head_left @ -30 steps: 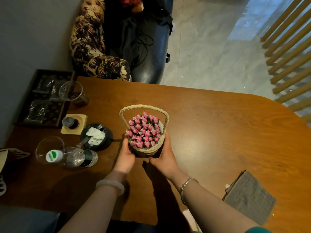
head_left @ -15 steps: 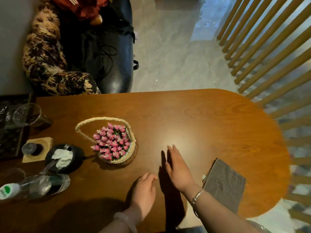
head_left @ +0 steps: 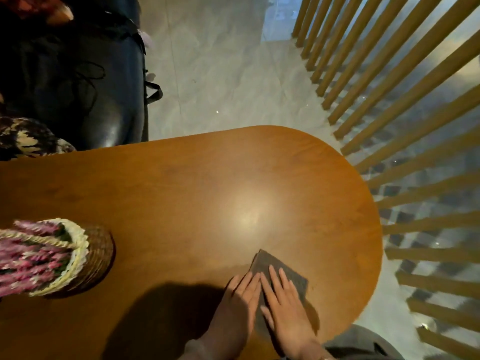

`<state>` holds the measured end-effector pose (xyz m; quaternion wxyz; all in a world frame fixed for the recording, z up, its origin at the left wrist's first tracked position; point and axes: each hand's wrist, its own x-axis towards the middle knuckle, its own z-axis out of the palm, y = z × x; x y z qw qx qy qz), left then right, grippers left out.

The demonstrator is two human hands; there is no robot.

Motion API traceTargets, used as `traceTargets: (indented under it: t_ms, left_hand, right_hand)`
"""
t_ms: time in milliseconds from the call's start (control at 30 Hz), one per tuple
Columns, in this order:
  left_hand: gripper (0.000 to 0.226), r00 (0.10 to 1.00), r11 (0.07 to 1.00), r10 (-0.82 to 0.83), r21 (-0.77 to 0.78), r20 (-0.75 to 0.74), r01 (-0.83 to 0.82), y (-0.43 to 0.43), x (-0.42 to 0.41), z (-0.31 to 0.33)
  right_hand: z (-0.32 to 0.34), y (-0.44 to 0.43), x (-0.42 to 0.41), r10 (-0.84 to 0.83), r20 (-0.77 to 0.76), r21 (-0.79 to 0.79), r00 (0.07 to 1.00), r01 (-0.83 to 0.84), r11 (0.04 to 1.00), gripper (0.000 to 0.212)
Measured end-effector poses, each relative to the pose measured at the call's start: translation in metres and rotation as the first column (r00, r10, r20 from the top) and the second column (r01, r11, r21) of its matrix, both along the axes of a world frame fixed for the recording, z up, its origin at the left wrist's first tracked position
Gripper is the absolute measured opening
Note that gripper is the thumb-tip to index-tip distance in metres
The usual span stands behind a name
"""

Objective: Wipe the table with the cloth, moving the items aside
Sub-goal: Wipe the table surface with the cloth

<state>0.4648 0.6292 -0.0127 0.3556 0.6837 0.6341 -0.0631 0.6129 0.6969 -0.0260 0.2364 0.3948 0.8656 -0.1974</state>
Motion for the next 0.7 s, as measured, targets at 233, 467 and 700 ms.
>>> traceTargets:
  t_ms: [233,467,700]
  left_hand:
    - [0.065,0.963,0.972,0.22,0.122,-0.158,-0.202,0.037,-0.005,-0.02]
    - [0.064,0.856,0.87,0.476,0.248,-0.201,-0.425,0.137,-0.079,-0.033]
    - [0.065,0.791,0.84,0.538,0.27,-0.292,-0.472,0.219,-0.173,-0.024]
  right_hand:
    - [-0.021,0.058,-0.021,0.196,-0.098,0.073,0.976,-0.19,0.979,0.083]
    - [-0.037,0.172,-0.138,0.205,-0.196,0.111,0.959,-0.186,0.976,0.075]
    - [-0.033,0.266,-0.234,0.359,-0.173,0.179,0.917,-0.329,0.927,0.066]
